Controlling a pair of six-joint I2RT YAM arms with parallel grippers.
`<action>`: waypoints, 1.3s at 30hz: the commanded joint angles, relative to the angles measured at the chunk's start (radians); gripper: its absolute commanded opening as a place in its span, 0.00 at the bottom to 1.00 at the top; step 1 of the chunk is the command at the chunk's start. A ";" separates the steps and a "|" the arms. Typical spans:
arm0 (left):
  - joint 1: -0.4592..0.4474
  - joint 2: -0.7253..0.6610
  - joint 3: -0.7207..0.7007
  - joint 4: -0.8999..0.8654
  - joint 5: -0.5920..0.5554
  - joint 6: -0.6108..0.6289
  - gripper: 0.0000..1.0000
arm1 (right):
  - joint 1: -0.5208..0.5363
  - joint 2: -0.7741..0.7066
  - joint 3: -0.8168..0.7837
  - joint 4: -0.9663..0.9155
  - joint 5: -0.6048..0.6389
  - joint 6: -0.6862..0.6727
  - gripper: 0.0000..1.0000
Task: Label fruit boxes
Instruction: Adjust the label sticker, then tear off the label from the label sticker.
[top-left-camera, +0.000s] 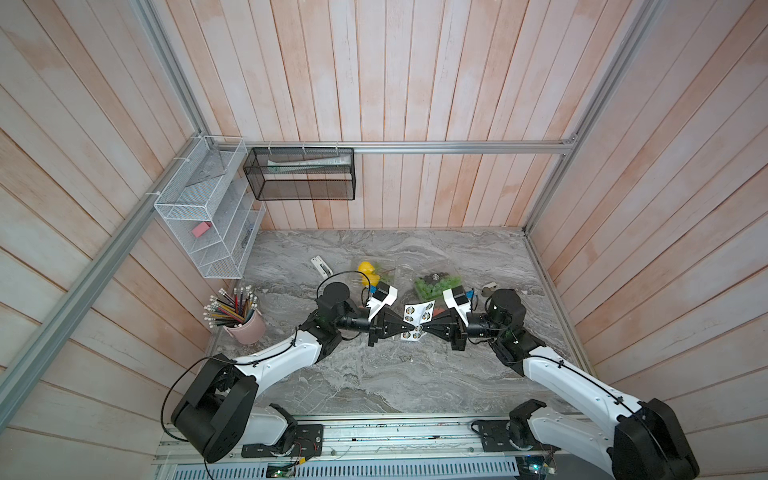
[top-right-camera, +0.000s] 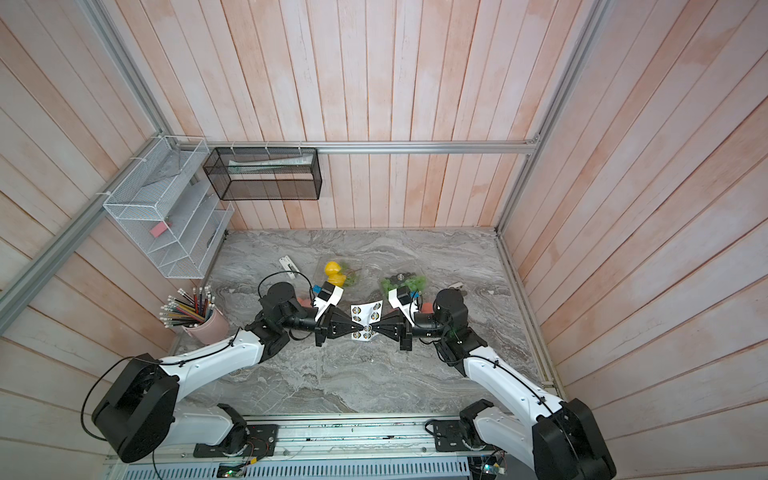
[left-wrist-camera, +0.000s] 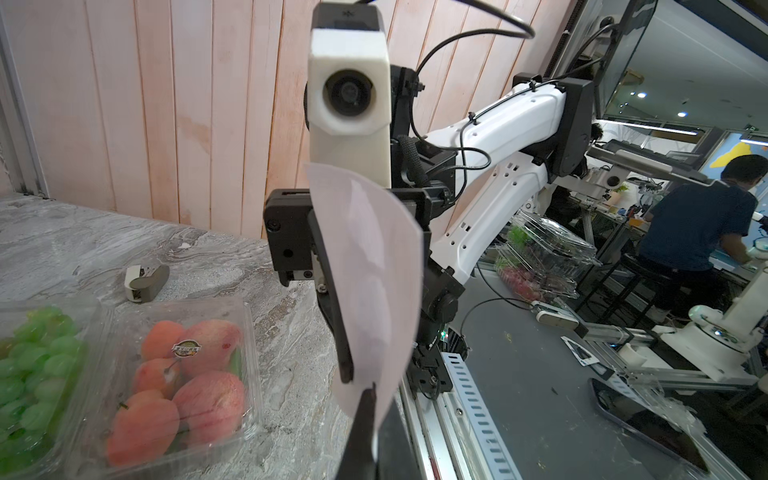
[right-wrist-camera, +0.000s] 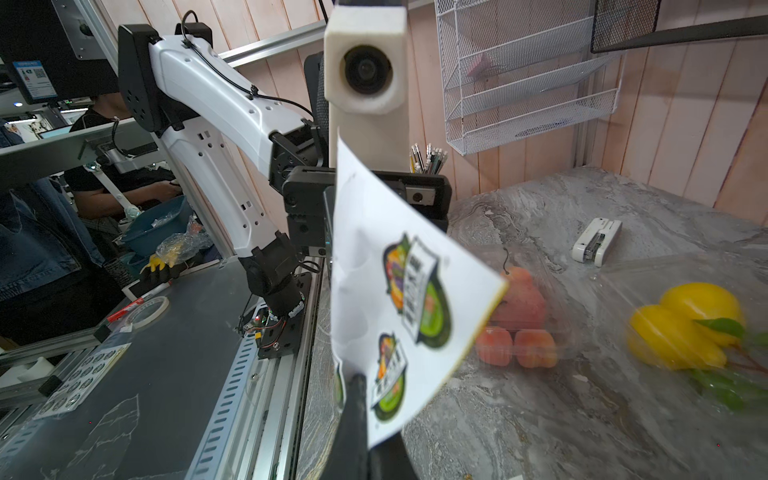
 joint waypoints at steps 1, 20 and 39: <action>-0.011 0.012 0.026 0.019 0.008 -0.002 0.00 | 0.000 -0.003 -0.005 0.049 0.016 0.009 0.00; -0.011 -0.079 -0.023 -0.027 -0.157 0.061 0.00 | -0.051 -0.318 -0.073 -0.254 0.294 -0.166 0.29; -0.011 -0.065 -0.014 -0.044 -0.139 0.099 0.00 | -0.025 -0.124 -0.020 -0.045 0.077 -0.094 0.26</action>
